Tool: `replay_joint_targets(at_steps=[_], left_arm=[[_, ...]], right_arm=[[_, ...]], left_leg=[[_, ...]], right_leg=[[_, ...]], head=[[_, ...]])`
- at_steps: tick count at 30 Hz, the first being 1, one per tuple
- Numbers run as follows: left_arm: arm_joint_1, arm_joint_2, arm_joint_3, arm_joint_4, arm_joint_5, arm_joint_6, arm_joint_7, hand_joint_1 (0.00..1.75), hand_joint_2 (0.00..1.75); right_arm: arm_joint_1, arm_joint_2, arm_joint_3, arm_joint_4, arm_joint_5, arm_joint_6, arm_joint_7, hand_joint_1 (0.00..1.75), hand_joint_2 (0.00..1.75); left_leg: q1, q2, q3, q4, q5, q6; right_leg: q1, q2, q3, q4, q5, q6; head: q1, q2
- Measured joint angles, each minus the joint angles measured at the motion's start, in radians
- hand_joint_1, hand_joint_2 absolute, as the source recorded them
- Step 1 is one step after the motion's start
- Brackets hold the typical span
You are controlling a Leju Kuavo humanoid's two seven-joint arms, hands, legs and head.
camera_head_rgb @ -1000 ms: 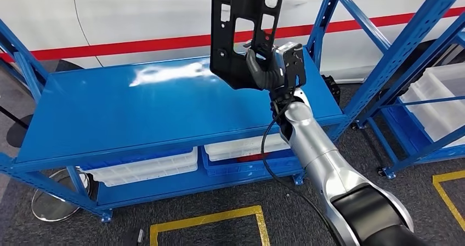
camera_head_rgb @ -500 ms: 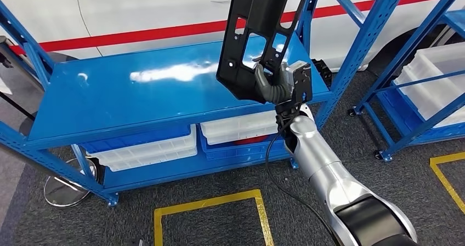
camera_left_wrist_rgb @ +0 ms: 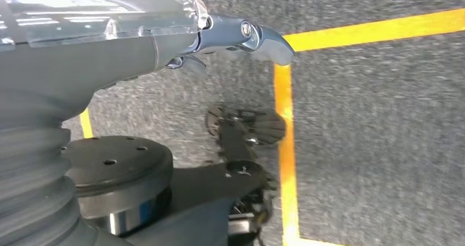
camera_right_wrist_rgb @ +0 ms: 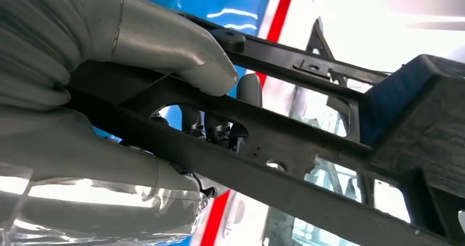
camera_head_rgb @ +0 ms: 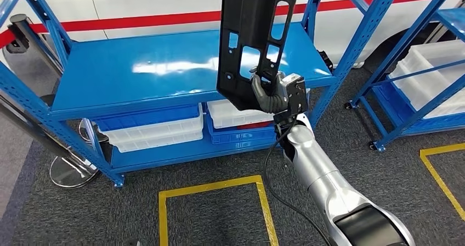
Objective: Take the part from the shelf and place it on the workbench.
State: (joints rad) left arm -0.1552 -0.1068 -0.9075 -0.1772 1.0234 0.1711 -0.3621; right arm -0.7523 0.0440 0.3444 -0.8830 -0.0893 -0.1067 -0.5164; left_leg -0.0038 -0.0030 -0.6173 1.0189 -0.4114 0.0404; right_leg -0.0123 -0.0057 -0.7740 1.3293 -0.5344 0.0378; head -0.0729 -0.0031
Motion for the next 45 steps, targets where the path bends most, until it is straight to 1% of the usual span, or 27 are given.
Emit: replay_joint_targets(at_steps=[1,3,5,7,9,11,13,14,15,16,18,20,21,23,25,27,29,30,31,32,34,36,37,39,41,44,45], left_arm=[[0.0,0.0,0.0,0.0,-0.002,0.001,0.001,0.0,1.75],[0.0,-0.001,0.0,0.0,-0.009,0.007,0.005,0.0,1.75],[0.0,-0.003,0.0,-0.001,-0.016,0.015,0.009,0.0,1.75],[0.002,-0.003,-0.001,-0.001,-0.02,0.022,0.015,0.0,1.75],[0.005,-0.001,-0.001,-0.001,-0.022,0.03,0.025,0.0,1.75],[0.012,0.001,-0.002,-0.001,-0.026,0.038,0.035,0.0,1.75],[0.018,0.003,-0.002,-0.001,-0.028,0.044,0.042,0.0,1.75],[0.021,0.005,-0.003,-0.001,-0.029,0.046,0.044,0.0,1.75],[0.023,0.007,-0.003,-0.001,-0.031,0.048,0.046,0.0,1.75],[0.026,0.008,-0.003,-0.001,-0.033,0.05,0.048,0.0,1.75],[0.029,0.011,-0.004,-0.001,-0.037,0.052,0.051,0.0,1.75],[0.029,0.012,-0.006,-0.001,-0.039,0.052,0.052,0.0,1.75],[0.029,0.013,-0.008,-0.001,-0.04,0.053,0.053,0.0,1.75],[0.032,0.014,-0.011,-0.001,-0.042,0.053,0.054,0.0,1.75],[0.033,0.015,-0.016,-0.001,-0.045,0.053,0.055,0.0,1.75],[0.033,0.015,-0.021,-0.001,-0.049,0.053,0.055,0.0,1.75],[0.032,0.015,-0.025,-0.001,-0.051,0.053,0.055,0.0,1.75],[0.032,0.016,-0.026,-0.001,-0.052,0.053,0.055,0.0,1.75],[0.032,0.016,-0.027,-0.001,-0.053,0.053,0.055,0.0,1.75],[0.032,0.016,-0.028,-0.001,-0.054,0.053,0.055,0.0,1.75],[0.032,0.015,-0.029,-0.001,-0.056,0.053,0.055,0.0,1.75],[0.032,0.013,-0.03,-0.001,-0.059,0.054,0.058,0.0,1.75],[0.033,0.012,-0.031,-0.001,-0.061,0.054,0.06,0.0,1.75],[0.037,0.011,-0.035,0.0,-0.064,0.055,0.065,0.0,1.75],[0.043,0.011,-0.041,0.0,-0.064,0.056,0.068,0.0,1.75],[0.045,0.011,-0.046,0.0,-0.064,0.057,0.072,0.0,1.75],[0.044,0.012,-0.047,0.0,-0.065,0.057,0.073,0.0,1.75]], right_arm=[[0.007,-0.001,-0.003,-0.004,0.005,0.0,0.001,1.75,1.75],[0.018,-0.002,-0.008,-0.012,0.012,-0.001,0.0,1.75,1.75],[0.021,-0.003,-0.014,-0.021,0.017,-0.003,-0.003,1.75,1.75],[0.024,-0.005,-0.021,-0.025,0.019,-0.007,-0.01,1.75,1.75],[0.033,-0.007,-0.027,-0.025,0.02,-0.01,-0.017,1.75,1.75],[0.048,-0.008,-0.029,-0.025,0.02,-0.006,-0.025,1.75,1.75],[0.066,-0.008,-0.031,-0.025,0.02,-0.001,-0.033,1.75,1.75],[0.076,-0.009,-0.033,-0.025,0.02,0.0,-0.035,1.75,1.75],[0.088,-0.009,-0.034,-0.025,0.019,0.001,-0.038,1.75,1.75],[0.1,-0.01,-0.036,-0.025,0.018,0.002,-0.04,1.75,1.75],[0.121,-0.012,-0.04,-0.025,0.017,0.003,-0.045,1.75,1.75],[0.137,-0.014,-0.045,-0.027,0.016,0.003,-0.049,1.75,1.75],[0.143,-0.015,-0.048,-0.028,0.016,0.003,-0.05,1.75,1.75],[0.152,-0.016,-0.052,-0.028,0.015,0.003,-0.051,1.75,1.75],[0.158,-0.018,-0.055,-0.028,0.015,0.004,-0.053,1.75,1.75],[0.162,-0.02,-0.058,-0.028,0.016,0.005,-0.053,1.75,1.75],[0.164,-0.021,-0.058,-0.028,0.018,0.007,-0.052,1.75,1.75],[0.165,-0.021,-0.058,-0.028,0.018,0.007,-0.052,1.75,1.75],[0.167,-0.021,-0.058,-0.028,0.019,0.007,-0.051,1.75,1.75],[0.169,-0.021,-0.058,-0.028,0.02,0.007,-0.05,1.75,1.75],[0.17,-0.021,-0.059,-0.03,0.02,0.007,-0.048,1.75,1.75],[0.174,-0.021,-0.061,-0.039,0.02,0.007,-0.046,1.75,1.75],[0.179,-0.022,-0.063,-0.045,0.02,0.007,-0.045,1.75,1.75],[0.197,-0.023,-0.067,-0.059,0.024,0.006,-0.045,1.75,1.75],[0.221,-0.022,-0.069,-0.076,0.035,0.003,-0.044,1.75,1.75],[0.252,-0.021,-0.073,-0.103,0.051,-0.006,-0.042,1.75,1.75],[0.26,-0.022,-0.077,-0.111,0.053,-0.012,-0.04,1.75,1.75]], left_leg=[[-0.003,-0.001,-0.015,0.0,0.012,0.0],[-0.008,-0.003,-0.041,0.001,0.035,0.0],[-0.01,-0.003,-0.056,-0.002,0.056,-0.005],[-0.005,-0.001,-0.06,-0.012,0.078,-0.016],[-0.004,-0.002,-0.068,-0.016,0.079,-0.028],[-0.005,-0.003,-0.09,0.042,0.006,-0.039],[0.004,-0.003,-0.118,0.171,-0.095,-0.051],[0.009,-0.003,-0.125,0.232,-0.118,-0.058],[0.013,-0.002,-0.121,0.271,-0.116,-0.065],[0.018,-0.002,-0.101,0.276,-0.095,-0.071],[0.027,-0.002,-0.014,0.184,-0.051,-0.082],[0.027,-0.003,0.08,0.045,-0.069,-0.081],[0.024,-0.004,0.105,0.001,-0.085,-0.076],[0.021,-0.005,0.105,-0.018,-0.085,-0.058],[0.023,-0.001,0.089,-0.022,-0.066,-0.039],[0.024,0.003,0.069,-0.023,-0.043,-0.024],[0.021,0.004,0.043,-0.021,-0.024,-0.02],[0.021,0.004,0.03,-0.018,-0.016,-0.02],[0.02,0.004,0.017,-0.015,-0.008,-0.02],[0.02,0.004,0.005,-0.011,-0.002,-0.022],[0.019,0.002,-0.014,-0.002,0.009,-0.027],[0.021,0.001,-0.025,-0.001,0.023,-0.039],[0.023,0.002,-0.028,-0.005,0.033,-0.046],[0.024,-0.001,-0.033,-0.014,0.044,-0.059],[0.022,-0.002,-0.048,0.019,-0.003,-0.067],[0.022,-0.001,-0.091,0.201,-0.141,-0.074],[0.022,-0.001,-0.095,0.253,-0.155,-0.076]], right_leg=[[0.002,0.001,0.023,-0.003,0.022,-0.005],[0.013,0.004,0.127,-0.115,0.056,-0.03],[0.026,0.005,0.231,-0.264,0.04,-0.053],[0.035,0.003,0.261,-0.326,0.033,-0.061],[0.029,-0.001,0.251,-0.345,0.064,-0.067],[0.019,-0.006,0.232,-0.362,0.097,-0.074],[0.017,-0.007,0.202,-0.362,0.123,-0.075],[0.015,-0.007,0.186,-0.361,0.134,-0.072],[0.013,-0.008,0.169,-0.358,0.146,-0.068],[0.009,-0.009,0.151,-0.353,0.157,-0.064],[0.003,-0.01,0.117,-0.34,0.174,-0.052],[0.001,-0.01,0.093,-0.327,0.189,-0.039],[0.002,-0.01,0.086,-0.324,0.197,-0.032],[0.001,-0.009,0.079,-0.328,0.215,-0.019],[-0.002,-0.006,0.066,-0.311,0.19,-0.008],[-0.004,-0.002,0.037,-0.213,0.095,0.0],[-0.003,0.0,0.007,-0.072,0.01,0.004],[-0.003,0.0,0.007,-0.029,0.001,0.005],[-0.003,0.001,0.023,-0.02,0.011,0.003],[-0.003,0.001,0.059,-0.05,0.035,0.0],[0.001,0.005,0.161,-0.185,0.064,-0.013],[0.009,0.01,0.226,-0.295,0.054,-0.024],[0.013,0.011,0.234,-0.316,0.05,-0.027],[0.013,0.007,0.229,-0.331,0.069,-0.037],[0.007,0.001,0.218,-0.346,0.093,-0.053],[0.007,-0.003,0.181,-0.345,0.123,-0.066],[0.008,-0.004,0.166,-0.34,0.132,-0.066]], head=[[0.0,0.0],[0.0,0.0],[0.0,0.0],[0.0,0.0],[0.0,0.0],[-0.001,0.0],[-0.001,0.0],[-0.001,0.0],[-0.001,0.0],[-0.001,0.0],[-0.001,0.0],[-0.001,0.0],[-0.001,0.0],[0.0,0.0],[0.0,0.0],[0.0,0.0],[0.0,0.0],[0.0,0.0],[0.0,0.0],[0.0,0.0],[0.0,0.0],[0.0,0.0],[0.0,0.0],[0.0,0.0],[0.0,0.0],[0.0,0.0],[0.0,0.0]])
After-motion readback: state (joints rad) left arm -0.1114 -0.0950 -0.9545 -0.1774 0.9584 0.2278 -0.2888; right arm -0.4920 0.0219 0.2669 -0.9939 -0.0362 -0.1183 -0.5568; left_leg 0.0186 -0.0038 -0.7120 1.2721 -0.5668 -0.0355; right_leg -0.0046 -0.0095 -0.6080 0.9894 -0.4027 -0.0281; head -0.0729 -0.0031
